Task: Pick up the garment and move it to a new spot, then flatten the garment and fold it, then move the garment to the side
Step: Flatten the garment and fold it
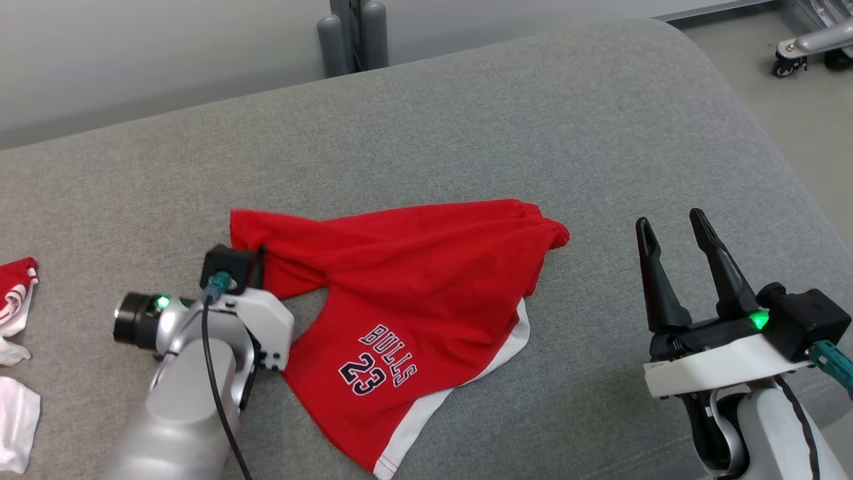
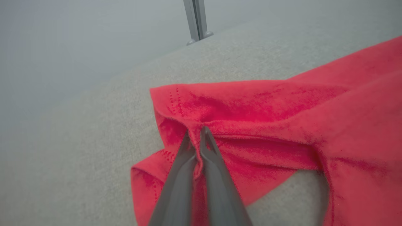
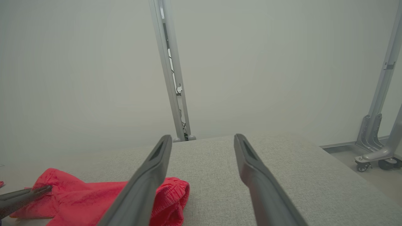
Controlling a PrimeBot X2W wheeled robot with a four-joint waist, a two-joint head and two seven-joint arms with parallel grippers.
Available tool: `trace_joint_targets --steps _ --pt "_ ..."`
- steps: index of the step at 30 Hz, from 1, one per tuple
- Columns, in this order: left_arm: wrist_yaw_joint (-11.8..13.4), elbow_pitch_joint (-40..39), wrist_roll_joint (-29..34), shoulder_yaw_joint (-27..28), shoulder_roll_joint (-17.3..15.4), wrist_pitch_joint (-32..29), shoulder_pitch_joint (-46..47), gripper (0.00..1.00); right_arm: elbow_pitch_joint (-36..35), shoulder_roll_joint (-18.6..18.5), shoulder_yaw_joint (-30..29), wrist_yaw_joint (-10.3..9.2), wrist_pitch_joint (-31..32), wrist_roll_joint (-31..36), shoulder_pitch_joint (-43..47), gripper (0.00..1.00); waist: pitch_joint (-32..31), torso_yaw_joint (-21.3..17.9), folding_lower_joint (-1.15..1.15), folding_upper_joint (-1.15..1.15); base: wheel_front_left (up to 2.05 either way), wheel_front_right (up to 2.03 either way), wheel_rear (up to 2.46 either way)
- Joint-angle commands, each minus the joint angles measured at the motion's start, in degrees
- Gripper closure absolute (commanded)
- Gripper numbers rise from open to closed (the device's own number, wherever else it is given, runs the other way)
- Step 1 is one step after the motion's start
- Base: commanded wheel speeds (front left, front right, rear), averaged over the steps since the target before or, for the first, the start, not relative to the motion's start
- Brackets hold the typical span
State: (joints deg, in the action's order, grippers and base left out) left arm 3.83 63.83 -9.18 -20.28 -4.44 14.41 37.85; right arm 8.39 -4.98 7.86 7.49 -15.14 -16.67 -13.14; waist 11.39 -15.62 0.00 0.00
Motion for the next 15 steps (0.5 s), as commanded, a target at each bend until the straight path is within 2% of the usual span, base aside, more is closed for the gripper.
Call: trace_joint_targets --steps 1,3,4,8,12,13,14,15 --pt "0.9 -1.2 -0.3 0.5 -0.8 0.5 2.0 1.00 -0.2 0.1 -0.1 0.01 0.0 0.3 -0.5 0.00 0.4 -0.4 0.00 0.00 0.00 0.00 0.00" --pt "2.0 -4.1 0.3 0.9 -2.0 0.8 3.8 1.00 -0.3 0.3 -0.1 0.01 0.0 0.3 -0.8 0.00 0.8 -0.7 0.00 0.00 0.00 0.00 0.00" --pt "3.4 -9.3 1.1 1.7 -3.4 0.8 5.2 1.00 -0.5 0.5 -0.2 0.01 0.0 0.3 -1.2 0.00 1.3 -1.1 0.00 0.00 0.00 0.00 0.00" --pt "6.1 -19.9 3.0 3.2 -6.1 0.8 7.4 1.00 -0.6 1.1 -0.3 0.01 0.0 0.1 -1.8 0.00 2.0 -2.1 0.00 0.00 0.00 0.00 0.00" --pt "6.4 -23.1 4.3 3.8 -7.9 0.8 8.5 1.00 -0.4 1.5 -0.2 0.01 0.0 -0.1 -2.4 0.00 2.1 -3.0 0.00 0.00 0.00 0.00 0.00" --pt "6.2 -21.1 4.4 3.9 -8.3 0.7 8.3 0.89 -0.2 1.6 0.0 0.01 0.0 -0.2 -2.4 0.00 2.0 -3.2 0.00 0.00 0.00 0.00 0.00" --pt "5.8 -18.1 4.3 3.7 -8.5 0.6 8.2 0.00 -0.1 1.6 0.1 0.01 0.0 -0.2 -2.3 0.00 1.9 -3.4 0.00 0.00 0.00 0.00 0.00" --pt "5.2 -15.9 4.0 3.5 -8.3 0.6 8.8 0.00 0.1 1.7 0.3 0.01 0.0 -0.2 -2.3 0.00 1.8 -3.6 0.00 0.00 0.00 0.00 0.00"
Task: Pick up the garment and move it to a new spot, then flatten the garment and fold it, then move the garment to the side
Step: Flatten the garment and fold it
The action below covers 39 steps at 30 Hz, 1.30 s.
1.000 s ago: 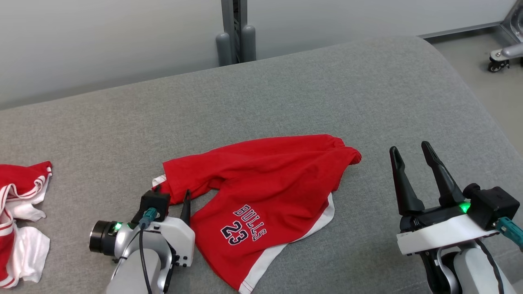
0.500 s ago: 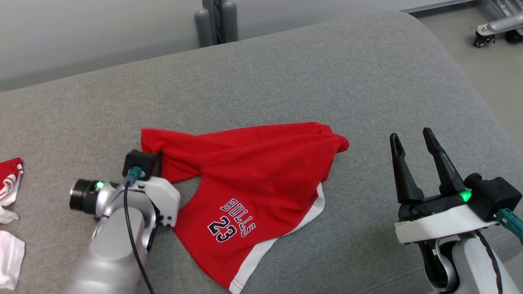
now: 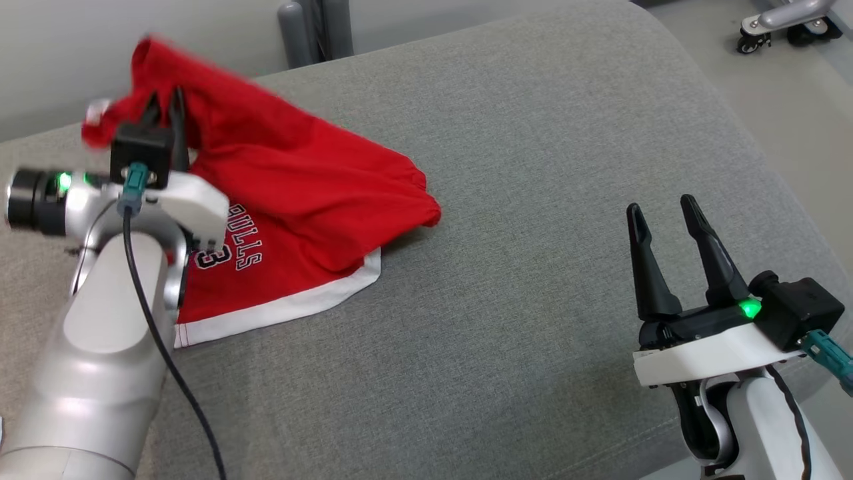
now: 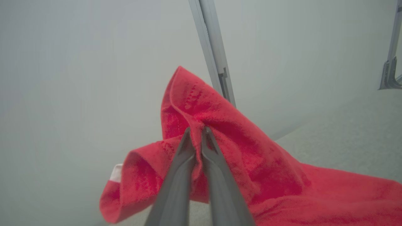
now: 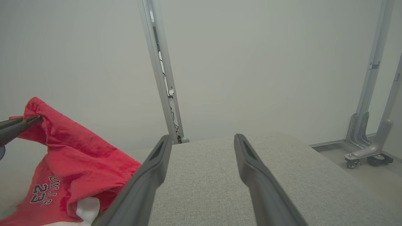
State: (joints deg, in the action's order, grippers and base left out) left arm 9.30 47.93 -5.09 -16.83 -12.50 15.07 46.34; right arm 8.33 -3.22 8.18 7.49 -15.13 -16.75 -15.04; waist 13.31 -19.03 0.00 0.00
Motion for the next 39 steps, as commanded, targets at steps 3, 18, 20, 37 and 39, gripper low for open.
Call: trace_joint_targets --steps 3,18,20,37,39 --pt "-0.7 5.5 -0.7 0.1 -0.1 0.0 1.6 0.00 0.4 0.1 0.4 0.01 0.0 -0.2 -0.5 0.00 -0.3 -0.5 0.00 0.00 0.00 0.00 0.00" --pt "1.9 -12.5 -5.3 8.3 2.5 0.0 -10.9 0.00 0.6 0.0 -0.9 0.01 0.0 1.2 1.5 0.00 -4.2 6.3 0.00 0.00 0.00 0.00 0.00" --pt "1.5 -16.5 -5.1 9.0 3.5 0.0 -14.1 0.00 0.8 -0.4 -1.2 0.01 0.0 1.4 2.0 0.00 -5.4 7.9 0.00 0.00 0.00 0.00 0.00" --pt "-3.5 -20.1 -7.1 8.0 9.4 0.1 -32.6 0.00 2.4 -2.3 0.1 0.01 0.0 2.5 4.3 0.00 -9.8 12.8 0.00 0.00 0.00 0.00 0.00" --pt "-4.0 -16.9 -7.9 7.5 9.4 0.1 -31.4 0.00 2.5 -2.3 0.4 0.01 0.0 2.2 4.2 0.00 -9.4 12.0 0.00 0.00 0.00 0.00 0.00"
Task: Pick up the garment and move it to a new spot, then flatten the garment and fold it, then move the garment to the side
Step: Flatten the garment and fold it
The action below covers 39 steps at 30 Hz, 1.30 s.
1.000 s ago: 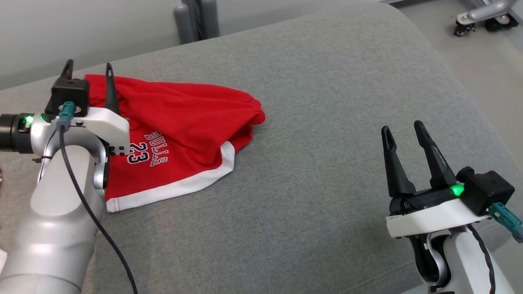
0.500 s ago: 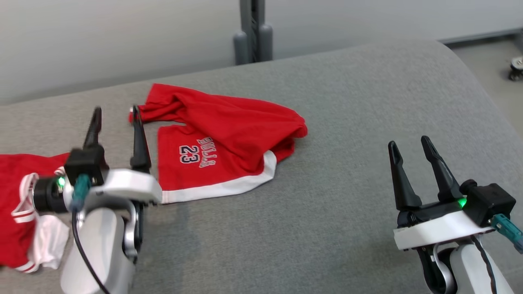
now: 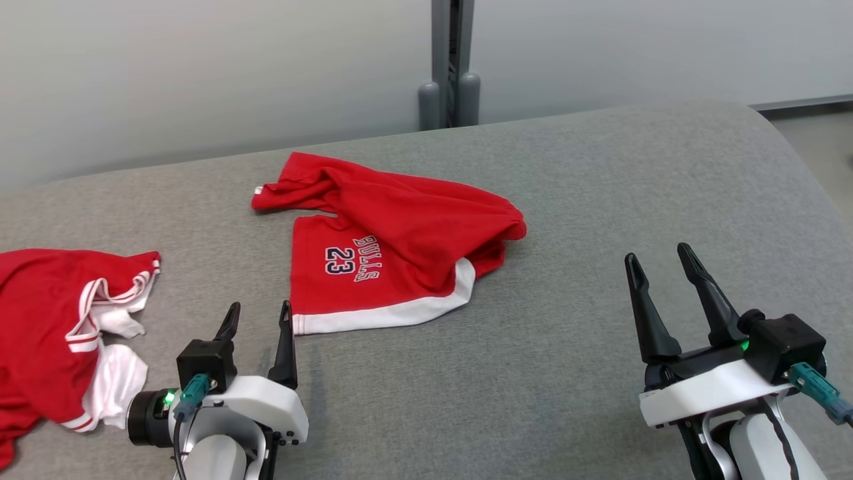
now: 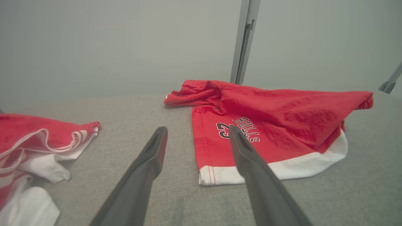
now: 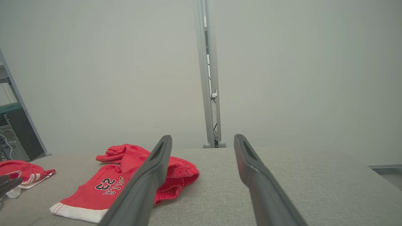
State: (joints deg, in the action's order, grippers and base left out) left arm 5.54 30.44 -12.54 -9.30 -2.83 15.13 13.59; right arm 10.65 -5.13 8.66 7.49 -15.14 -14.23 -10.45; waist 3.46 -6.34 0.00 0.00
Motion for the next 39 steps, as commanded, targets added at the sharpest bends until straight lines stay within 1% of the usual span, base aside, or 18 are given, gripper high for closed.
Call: trace_joint_targets --steps 1,3,8,10,13,18,21,22,23,24,26,29,35,39 --pt "-0.3 2.3 -0.8 -0.2 -0.3 0.0 2.1 0.00 0.2 -0.4 0.0 0.01 0.0 -0.4 -0.5 0.00 0.7 -1.1 0.00 0.00 0.00 0.00 0.00" --pt "-0.4 6.4 -1.3 -1.0 -0.2 0.0 3.1 0.00 0.4 -0.3 0.2 0.01 0.0 -0.5 -0.5 0.00 1.1 -2.1 0.00 0.00 0.00 0.00 0.00" --pt "1.0 16.0 -1.8 -1.6 -0.2 0.0 7.3 0.00 0.4 -0.2 0.5 0.01 0.0 -0.9 -0.8 0.00 2.2 -4.0 0.00 0.00 0.00 0.00 0.00" --pt "1.0 18.9 -1.8 -1.6 -0.2 0.0 8.9 0.00 0.4 -0.2 0.6 0.01 0.0 -1.0 -1.0 0.00 2.7 -4.6 0.00 0.00 0.00 0.00 0.00" --pt "0.5 22.3 -1.6 -2.1 -0.2 0.0 10.8 0.00 0.3 -0.3 0.6 0.01 0.0 -1.0 -1.3 0.00 3.4 -5.1 0.00 0.00 0.00 0.00 0.00" --pt "0.6 25.4 -1.6 -2.2 -0.2 0.0 12.7 0.00 0.4 -0.4 0.6 0.01 0.0 -1.2 -1.7 0.00 4.1 -5.5 0.00 0.00 0.00 0.00 0.00" --pt "-0.2 26.9 -1.9 -2.5 -0.2 0.0 13.4 0.00 0.3 -0.5 0.7 0.01 0.0 -1.4 -1.8 0.00 4.6 -5.6 0.00 0.00 0.00 0.00 0.00" --pt "-0.8 27.4 -2.6 -2.5 -0.2 0.0 13.6 0.42 0.3 -0.4 0.7 0.01 0.0 -1.3 -1.8 0.00 4.8 -5.5 0.00 0.00 0.00 0.00 0.00" --pt "-1.5 28.1 -3.6 -2.2 -0.2 0.0 13.8 0.93 0.4 -0.4 0.7 0.01 0.0 -1.3 -1.9 0.00 4.9 -5.5 0.00 0.00 0.00 0.00 0.00" --pt "-2.2 28.6 -4.1 -2.2 -0.2 0.0 14.2 1.00 0.5 -0.4 0.6 0.01 0.0 -1.4 -2.0 0.00 5.1 -5.4 0.00 0.00 0.00 0.00 0.00" --pt "-2.6 29.1 -4.5 -2.7 -0.2 0.0 14.8 1.00 0.6 -0.4 0.5 0.01 0.0 -1.4 -2.1 0.00 5.4 -5.1 0.00 0.00 0.00 0.00 0.00" --pt "-2.6 27.5 -4.7 -2.7 -0.3 0.0 15.1 1.00 0.7 -0.5 0.1 0.01 0.0 -1.4 -2.1 0.00 5.7 -4.3 0.00 0.00 0.00 0.00 0.00" --pt "-1.1 19.4 -3.5 -2.3 -0.2 0.0 12.6 1.00 2.5 -0.6 -0.2 0.01 0.0 -2.0 -2.3 0.00 4.9 -1.6 0.00 0.00 0.00 0.00 0.00" --pt "-0.9 13.7 -3.6 -3.3 -0.2 0.0 9.4 1.00 5.3 -0.8 0.5 0.01 0.0 -2.7 -2.5 0.00 3.4 1.2 0.00 0.00 0.00 0.00 0.00"
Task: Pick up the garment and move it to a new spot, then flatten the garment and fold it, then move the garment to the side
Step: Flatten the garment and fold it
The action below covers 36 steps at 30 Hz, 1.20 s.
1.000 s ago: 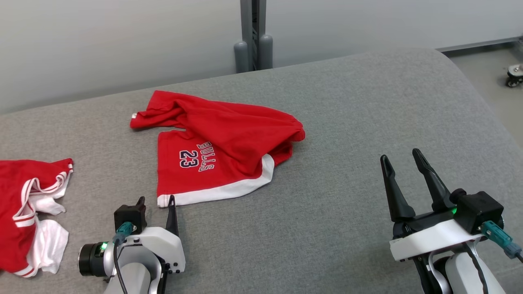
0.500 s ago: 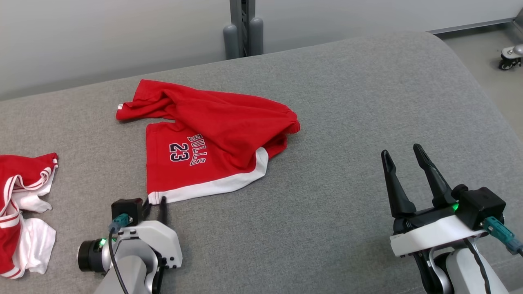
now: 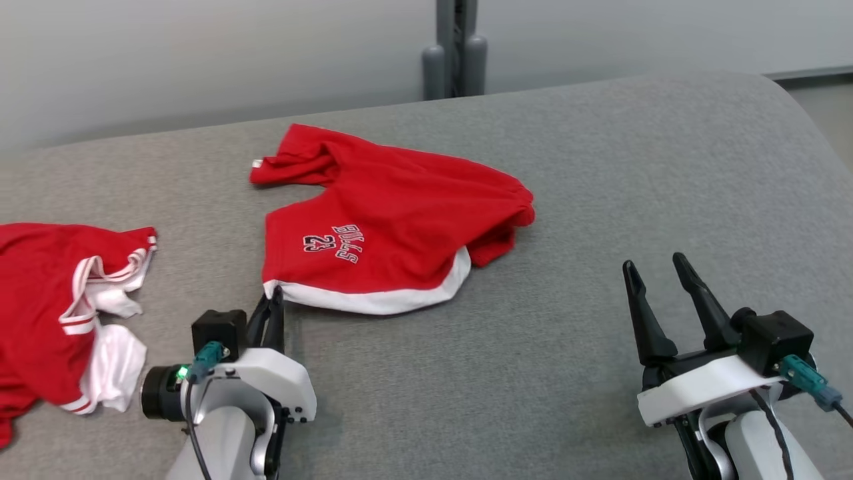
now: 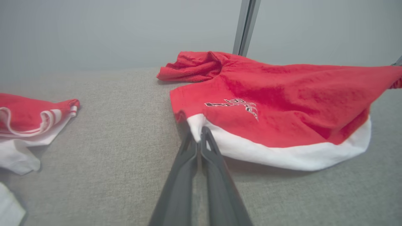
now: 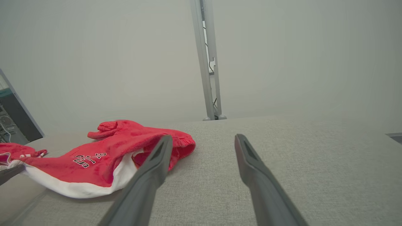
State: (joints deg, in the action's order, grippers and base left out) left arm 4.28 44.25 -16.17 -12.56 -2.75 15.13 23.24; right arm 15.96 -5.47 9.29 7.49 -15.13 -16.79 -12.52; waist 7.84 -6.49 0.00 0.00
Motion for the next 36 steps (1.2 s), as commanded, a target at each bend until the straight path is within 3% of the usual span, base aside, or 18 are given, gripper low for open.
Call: trace_joint_targets --steps 1,9,16,17,18,19,27,32,36 --pt "0.4 -2.5 -0.1 -0.9 -0.3 0.0 -2.2 1.00 1.7 -0.5 0.1 0.01 0.0 -0.4 -0.4 0.00 -1.9 3.0 0.00 0.00 0.00 0.00 0.00" --pt "-0.8 -5.7 0.8 -8.7 -0.3 0.0 -8.5 1.00 7.1 0.1 -0.1 0.01 -0.1 0.0 1.5 0.00 -6.3 9.4 0.00 0.00 0.00 0.00 0.00" --pt "-1.1 -5.9 -0.3 -13.6 -0.3 0.0 -12.4 1.00 10.3 0.9 -1.5 0.01 0.0 0.8 2.3 0.00 -8.1 12.3 0.00 0.00 0.00 0.00 0.00" --pt "0.4 -6.0 0.0 -13.3 -0.3 0.0 -12.3 0.50 10.7 0.9 -1.7 0.01 0.0 0.7 2.2 0.00 -8.1 12.6 0.00 0.00 0.00 0.00 0.00" --pt "0.4 -6.0 0.0 -13.3 -0.3 0.0 -12.3 0.50 10.7 0.9 -1.7 0.01 0.0 0.7 2.2 0.00 -8.1 12.6 0.00 0.00 0.00 0.00 0.00" --pt "1.8 -6.1 0.0 -13.0 -0.3 0.0 -12.2 0.00 11.6 1.1 -2.0 0.01 0.0 0.2 1.6 0.00 -8.1 13.0 0.00 0.00 0.00 0.00 0.00" --pt "4.9 -13.4 0.1 -11.1 -0.2 0.0 -10.3 0.00 16.0 0.7 -2.9 0.01 -0.1 -4.0 -1.7 0.00 -7.4 14.0 0.00 0.00 0.00 0.00 0.00" --pt "5.5 -16.3 -1.2 -13.3 -0.3 0.0 -9.3 0.00 21.2 -0.1 -1.8 0.01 -0.1 -8.3 -5.6 0.00 -5.9 15.3 0.00 0.00 0.00 0.00 0.00" --pt "5.7 -17.3 -2.3 -15.4 -0.3 0.0 -8.6 0.00 25.3 0.2 0.8 0.01 0.0 -16.9 -8.4 0.00 -4.3 16.9 0.00 0.00 0.00 0.00 0.00"
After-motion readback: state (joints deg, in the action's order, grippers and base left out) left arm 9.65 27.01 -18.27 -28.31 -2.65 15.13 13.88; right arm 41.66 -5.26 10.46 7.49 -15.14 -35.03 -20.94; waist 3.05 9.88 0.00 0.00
